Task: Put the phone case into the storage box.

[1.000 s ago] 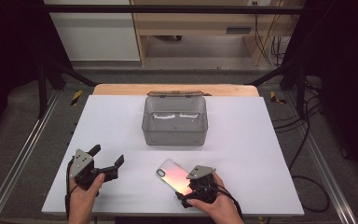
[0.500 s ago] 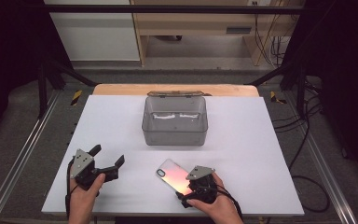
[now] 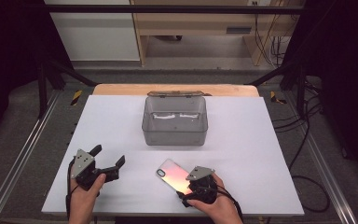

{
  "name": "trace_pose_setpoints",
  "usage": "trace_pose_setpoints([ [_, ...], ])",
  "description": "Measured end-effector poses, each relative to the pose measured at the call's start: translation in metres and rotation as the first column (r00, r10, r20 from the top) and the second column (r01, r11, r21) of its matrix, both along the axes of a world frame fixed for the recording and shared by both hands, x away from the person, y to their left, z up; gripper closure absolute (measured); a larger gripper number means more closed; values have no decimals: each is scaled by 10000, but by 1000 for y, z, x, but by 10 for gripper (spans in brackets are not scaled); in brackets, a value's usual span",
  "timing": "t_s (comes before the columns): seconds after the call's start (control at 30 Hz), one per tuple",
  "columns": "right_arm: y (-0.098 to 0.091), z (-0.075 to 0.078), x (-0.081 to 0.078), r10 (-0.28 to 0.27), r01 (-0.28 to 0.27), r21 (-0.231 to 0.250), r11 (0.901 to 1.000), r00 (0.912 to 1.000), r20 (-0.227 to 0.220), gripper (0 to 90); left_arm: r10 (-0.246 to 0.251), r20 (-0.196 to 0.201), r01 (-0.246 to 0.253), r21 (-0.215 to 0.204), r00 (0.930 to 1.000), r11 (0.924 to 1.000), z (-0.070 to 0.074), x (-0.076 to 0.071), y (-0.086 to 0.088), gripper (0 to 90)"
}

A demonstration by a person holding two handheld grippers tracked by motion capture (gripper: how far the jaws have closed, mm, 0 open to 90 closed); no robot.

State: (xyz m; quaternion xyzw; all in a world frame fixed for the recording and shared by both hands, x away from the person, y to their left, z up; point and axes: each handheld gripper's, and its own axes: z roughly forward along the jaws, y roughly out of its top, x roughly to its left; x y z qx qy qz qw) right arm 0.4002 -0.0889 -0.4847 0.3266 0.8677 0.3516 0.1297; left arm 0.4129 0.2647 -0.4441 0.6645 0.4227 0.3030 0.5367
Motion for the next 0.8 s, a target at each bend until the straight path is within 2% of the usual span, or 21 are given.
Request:
trace_pose_setpoints([
  [0.17,4,3,1,-144,138,-351,9993,9997,-190,175,-42,-7,42,-4,10000,10000,0,0,0,22],
  [0.43,2,5,1,-223,218,-287,9994,9996,-194,177,-4,48,4,15,10000,10000,1,0,1,23],
  [0.57,-3,11,2,-333,333,-34,9994,9994,11,178,-2,18,2,10,10000,10000,1,0,0,23],
  [0.8,-16,30,0,-628,558,961,9938,9954,717,177,-145,104,144,15,9998,9999,4,-1,-3,24],
])
